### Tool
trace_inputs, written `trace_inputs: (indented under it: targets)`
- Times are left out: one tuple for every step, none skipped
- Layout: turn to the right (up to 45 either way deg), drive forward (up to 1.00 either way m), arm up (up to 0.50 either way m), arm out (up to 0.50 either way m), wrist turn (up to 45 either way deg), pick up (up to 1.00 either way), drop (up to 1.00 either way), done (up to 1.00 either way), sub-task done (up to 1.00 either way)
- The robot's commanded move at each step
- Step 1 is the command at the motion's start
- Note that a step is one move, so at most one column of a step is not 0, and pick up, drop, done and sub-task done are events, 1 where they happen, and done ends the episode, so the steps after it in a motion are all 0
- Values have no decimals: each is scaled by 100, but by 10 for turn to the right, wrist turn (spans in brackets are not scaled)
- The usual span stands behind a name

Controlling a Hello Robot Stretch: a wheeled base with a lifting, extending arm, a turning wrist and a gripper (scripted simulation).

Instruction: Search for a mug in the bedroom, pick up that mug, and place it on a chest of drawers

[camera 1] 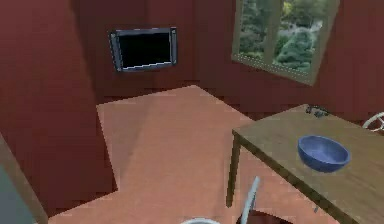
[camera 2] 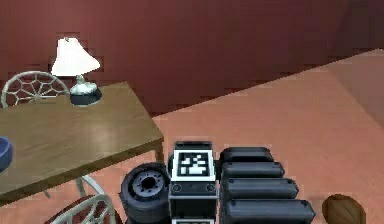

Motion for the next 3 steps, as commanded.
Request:
trace_inputs:
  targets:
    - [450,0,0,0,0,0,0,0,0]
    - [450,0,0,0,0,0,0,0,0]
    - [240,0,0,0,0,0,0,0,0]
